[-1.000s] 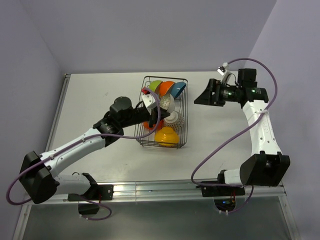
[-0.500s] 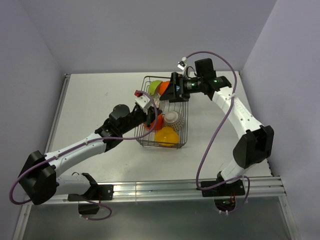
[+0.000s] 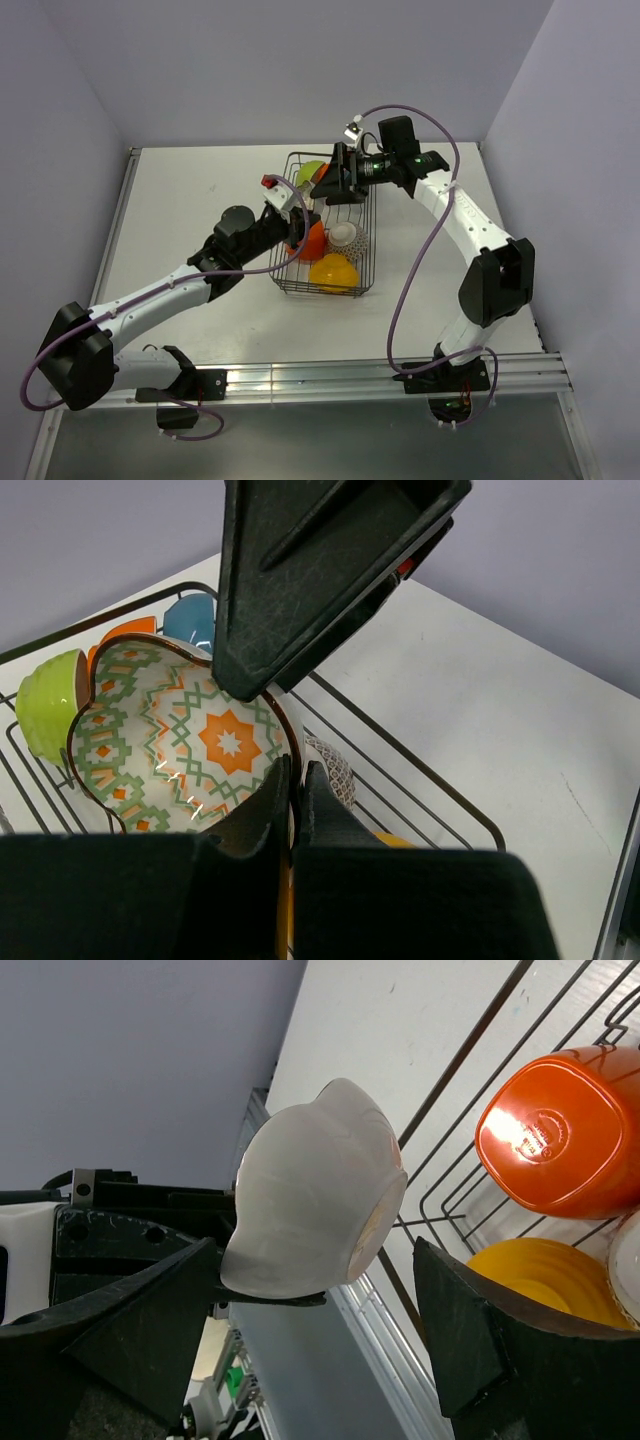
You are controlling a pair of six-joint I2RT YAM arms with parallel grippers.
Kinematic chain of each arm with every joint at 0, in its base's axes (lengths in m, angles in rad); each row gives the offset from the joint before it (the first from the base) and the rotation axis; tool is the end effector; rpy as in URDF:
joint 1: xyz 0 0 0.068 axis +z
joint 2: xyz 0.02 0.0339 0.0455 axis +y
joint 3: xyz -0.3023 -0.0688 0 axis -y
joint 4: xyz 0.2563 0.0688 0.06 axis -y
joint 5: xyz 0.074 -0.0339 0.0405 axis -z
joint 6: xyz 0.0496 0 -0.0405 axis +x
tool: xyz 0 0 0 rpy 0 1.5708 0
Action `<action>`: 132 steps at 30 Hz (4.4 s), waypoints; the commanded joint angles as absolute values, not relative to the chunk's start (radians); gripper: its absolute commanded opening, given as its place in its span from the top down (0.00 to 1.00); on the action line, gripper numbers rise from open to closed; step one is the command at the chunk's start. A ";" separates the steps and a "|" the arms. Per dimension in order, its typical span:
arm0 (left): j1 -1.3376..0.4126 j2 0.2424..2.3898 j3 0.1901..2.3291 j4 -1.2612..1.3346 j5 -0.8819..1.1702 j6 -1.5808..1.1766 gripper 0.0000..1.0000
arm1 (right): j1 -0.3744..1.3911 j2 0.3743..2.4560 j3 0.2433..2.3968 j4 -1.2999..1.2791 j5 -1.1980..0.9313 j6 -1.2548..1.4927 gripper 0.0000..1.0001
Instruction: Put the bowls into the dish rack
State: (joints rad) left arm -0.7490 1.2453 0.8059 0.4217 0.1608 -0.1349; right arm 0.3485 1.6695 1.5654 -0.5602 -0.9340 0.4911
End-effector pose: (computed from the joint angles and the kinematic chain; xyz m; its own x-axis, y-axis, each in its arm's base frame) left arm 0.2170 -0.2126 0.3430 -0.1190 -0.0706 -0.9904 0.7804 0.6100 -0.1373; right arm 0.3552 0.1715 0.3836 -0.8873 -0.0240 -0.4605 -0.4305 0.4015 0.8084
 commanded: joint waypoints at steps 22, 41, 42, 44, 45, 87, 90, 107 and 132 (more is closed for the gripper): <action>-0.744 1.250 0.845 0.448 0.199 -0.061 0.99 | 0.377 1.693 1.563 -0.466 -0.992 0.552 0.74; -0.744 1.235 0.850 0.364 0.219 -0.040 0.54 | 0.376 1.713 1.600 -0.482 -0.994 0.523 1.00; -0.744 1.235 0.848 0.361 0.219 -0.038 0.53 | 0.376 1.715 1.603 -0.483 -0.994 0.522 1.00; -0.744 1.233 0.847 0.361 0.221 -0.037 0.51 | 0.374 1.718 1.606 -0.488 -0.989 0.514 1.00; -0.744 1.235 0.847 0.359 0.221 -0.037 0.51 | 0.374 1.721 1.609 -0.489 -0.988 0.514 1.00; -0.305 1.250 1.016 -0.213 0.385 -0.449 0.40 | 0.535 1.710 1.574 -0.655 -0.640 0.092 1.00; -0.305 1.287 1.022 -0.204 0.384 -0.468 0.39 | 0.569 1.715 1.568 -0.667 -0.578 0.037 1.00; -0.363 1.500 1.092 -0.278 0.285 -0.450 0.55 | 0.681 1.730 1.517 -0.666 -0.408 -0.097 1.00; -0.365 1.582 1.129 -0.305 0.267 -0.465 0.92 | 0.808 1.717 1.374 -0.631 -0.186 -0.232 1.00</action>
State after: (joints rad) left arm -0.3702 1.5669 1.1019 -0.3134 0.3000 -0.4698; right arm 0.7925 1.7397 1.3888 -0.6495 -0.2489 -0.2081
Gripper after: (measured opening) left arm 0.105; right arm 0.544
